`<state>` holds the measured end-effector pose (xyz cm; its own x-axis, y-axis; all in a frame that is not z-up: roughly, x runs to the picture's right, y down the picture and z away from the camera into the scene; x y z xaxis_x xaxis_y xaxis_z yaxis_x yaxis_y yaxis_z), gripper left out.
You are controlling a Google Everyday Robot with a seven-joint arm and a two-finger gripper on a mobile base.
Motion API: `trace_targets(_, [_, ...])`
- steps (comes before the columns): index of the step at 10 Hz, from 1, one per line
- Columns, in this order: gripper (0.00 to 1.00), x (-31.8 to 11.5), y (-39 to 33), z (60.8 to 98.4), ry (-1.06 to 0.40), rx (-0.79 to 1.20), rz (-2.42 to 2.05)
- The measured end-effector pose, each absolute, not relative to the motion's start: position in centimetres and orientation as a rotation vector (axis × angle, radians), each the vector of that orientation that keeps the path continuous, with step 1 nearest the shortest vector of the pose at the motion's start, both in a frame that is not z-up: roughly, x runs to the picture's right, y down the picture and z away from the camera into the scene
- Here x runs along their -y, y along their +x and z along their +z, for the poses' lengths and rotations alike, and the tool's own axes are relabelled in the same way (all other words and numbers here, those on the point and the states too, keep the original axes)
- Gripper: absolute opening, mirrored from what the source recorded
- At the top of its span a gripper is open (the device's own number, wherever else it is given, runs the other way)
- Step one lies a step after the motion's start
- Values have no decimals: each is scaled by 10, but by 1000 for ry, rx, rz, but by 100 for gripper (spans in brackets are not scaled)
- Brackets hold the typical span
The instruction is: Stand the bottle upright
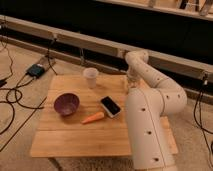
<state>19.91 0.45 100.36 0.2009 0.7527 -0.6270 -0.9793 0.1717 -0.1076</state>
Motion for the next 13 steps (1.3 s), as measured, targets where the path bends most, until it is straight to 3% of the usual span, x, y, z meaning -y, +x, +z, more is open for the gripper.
trace_targets(3, [65, -6, 201, 1008, -563, -487, 1267])
trace_targets(6, [38, -5, 201, 1012, -565, -485, 1252])
trace_targets(9, [5, -8, 201, 1010, -585, -493, 1255])
trace_targets(10, [0, -10, 201, 1007, -602, -510, 1256])
trace_targets(13, [0, -3, 197, 981, -637, -579, 1279])
